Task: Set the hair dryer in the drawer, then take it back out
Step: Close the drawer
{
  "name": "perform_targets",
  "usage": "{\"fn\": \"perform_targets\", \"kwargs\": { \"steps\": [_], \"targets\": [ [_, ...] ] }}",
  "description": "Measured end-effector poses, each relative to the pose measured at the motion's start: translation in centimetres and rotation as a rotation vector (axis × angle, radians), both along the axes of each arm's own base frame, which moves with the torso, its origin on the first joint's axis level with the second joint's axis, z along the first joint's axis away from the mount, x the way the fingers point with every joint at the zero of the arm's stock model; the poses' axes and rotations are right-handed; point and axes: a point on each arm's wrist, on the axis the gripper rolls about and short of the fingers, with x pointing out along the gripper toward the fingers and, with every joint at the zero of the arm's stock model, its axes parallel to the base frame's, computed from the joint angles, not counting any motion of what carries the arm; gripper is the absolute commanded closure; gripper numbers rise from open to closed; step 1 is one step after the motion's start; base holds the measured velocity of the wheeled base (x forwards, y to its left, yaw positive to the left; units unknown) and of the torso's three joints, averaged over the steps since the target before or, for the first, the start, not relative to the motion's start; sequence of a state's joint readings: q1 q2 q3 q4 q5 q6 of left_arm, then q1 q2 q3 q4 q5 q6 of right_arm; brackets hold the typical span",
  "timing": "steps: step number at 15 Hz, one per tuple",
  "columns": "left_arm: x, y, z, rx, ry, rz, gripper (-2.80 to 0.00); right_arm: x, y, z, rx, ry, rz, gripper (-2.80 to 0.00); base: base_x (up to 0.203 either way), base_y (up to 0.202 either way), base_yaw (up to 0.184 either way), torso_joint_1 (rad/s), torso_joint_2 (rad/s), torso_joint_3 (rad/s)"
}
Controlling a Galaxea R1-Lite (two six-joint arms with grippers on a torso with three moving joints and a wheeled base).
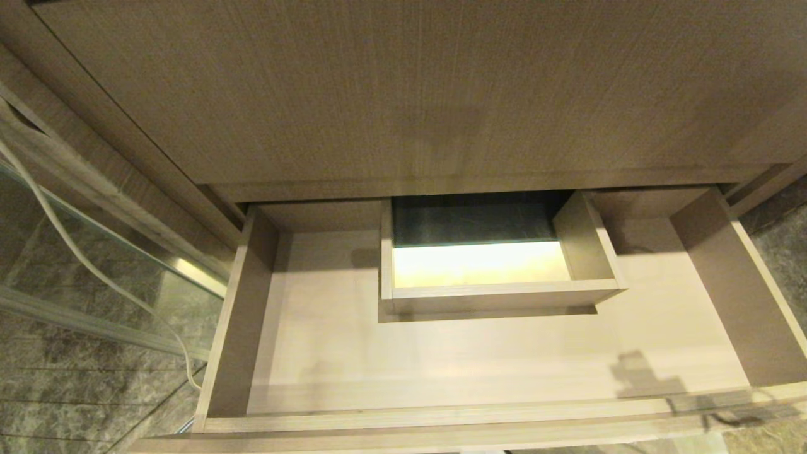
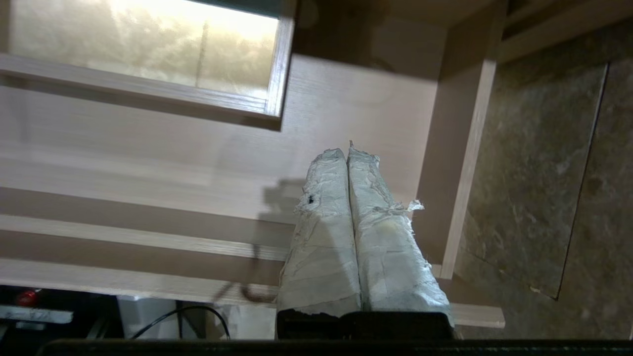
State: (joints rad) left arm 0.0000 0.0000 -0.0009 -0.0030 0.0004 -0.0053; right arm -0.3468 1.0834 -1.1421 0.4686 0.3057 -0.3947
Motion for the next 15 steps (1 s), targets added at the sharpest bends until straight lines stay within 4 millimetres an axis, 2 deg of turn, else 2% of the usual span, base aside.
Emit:
{"fn": "perform_targets", "kwargs": {
  "steps": [4,9,15],
  "targets": [
    [0.0,0.0,0.0,0.0,0.002,0.0,0.0,0.2,0.0,-0.5,0.006,0.019,0.001,0.0,0.0,0.0,0.0,0.001,0.26,0.183],
    [0.0,0.0,0.0,0.0,0.001,0.0,0.0,0.5,-0.1,-0.9,0.004,0.044,0.009,0.0,0.0,0.0,0.0,0.004,0.05,0.037],
    [0.0,0.0,0.0,0.0,0.0,0.0,0.0,0.6,-0.2,-4.2,0.046,0.194,-0.003,0.0,0.0,0.0,0.0,0.001,0.0,0.035]
  ]
}}
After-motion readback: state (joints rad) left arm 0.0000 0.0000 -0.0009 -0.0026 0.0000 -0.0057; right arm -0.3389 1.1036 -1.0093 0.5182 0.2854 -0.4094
